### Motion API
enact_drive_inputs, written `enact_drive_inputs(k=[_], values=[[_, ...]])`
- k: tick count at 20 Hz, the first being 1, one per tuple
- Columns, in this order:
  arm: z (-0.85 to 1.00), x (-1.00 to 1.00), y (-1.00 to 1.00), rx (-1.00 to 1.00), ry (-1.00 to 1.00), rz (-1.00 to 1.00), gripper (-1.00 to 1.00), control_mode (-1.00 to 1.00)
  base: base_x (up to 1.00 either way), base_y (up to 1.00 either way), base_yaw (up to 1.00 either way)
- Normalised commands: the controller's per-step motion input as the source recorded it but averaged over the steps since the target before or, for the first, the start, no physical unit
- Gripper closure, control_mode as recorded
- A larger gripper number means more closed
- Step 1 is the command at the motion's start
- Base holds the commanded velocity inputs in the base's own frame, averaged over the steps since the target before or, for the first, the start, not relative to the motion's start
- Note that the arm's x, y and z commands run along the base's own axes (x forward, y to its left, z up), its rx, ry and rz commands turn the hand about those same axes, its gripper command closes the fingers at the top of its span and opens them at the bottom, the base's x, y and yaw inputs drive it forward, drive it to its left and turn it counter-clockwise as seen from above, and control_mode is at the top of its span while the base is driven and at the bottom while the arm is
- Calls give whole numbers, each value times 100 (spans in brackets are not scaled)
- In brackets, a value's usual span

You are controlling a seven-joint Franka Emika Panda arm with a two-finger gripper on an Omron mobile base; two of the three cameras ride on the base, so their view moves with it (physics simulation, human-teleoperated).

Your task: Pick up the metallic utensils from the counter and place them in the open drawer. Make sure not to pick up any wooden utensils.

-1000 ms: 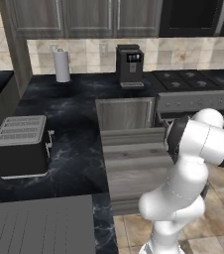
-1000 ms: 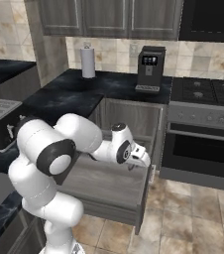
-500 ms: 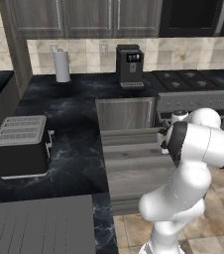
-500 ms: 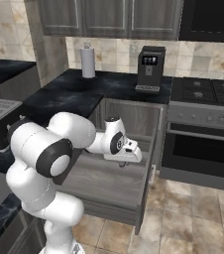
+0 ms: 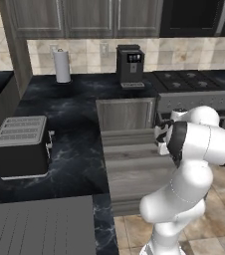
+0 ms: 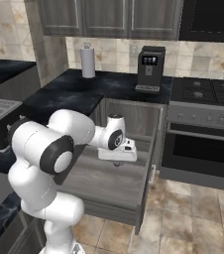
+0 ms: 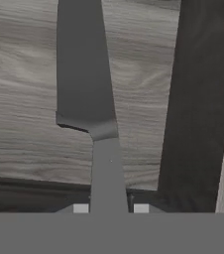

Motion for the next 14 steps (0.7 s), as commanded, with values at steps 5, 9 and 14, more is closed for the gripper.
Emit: enact_drive_inputs(k=[5, 9, 14], values=[[-41, 3, 23, 4, 3, 14, 100, -100, 0, 0, 0], [-72, 19, 24, 0, 0, 6, 100, -100, 0, 0, 0], [-43, 27, 6, 0, 0, 6, 100, -100, 0, 0, 0]])
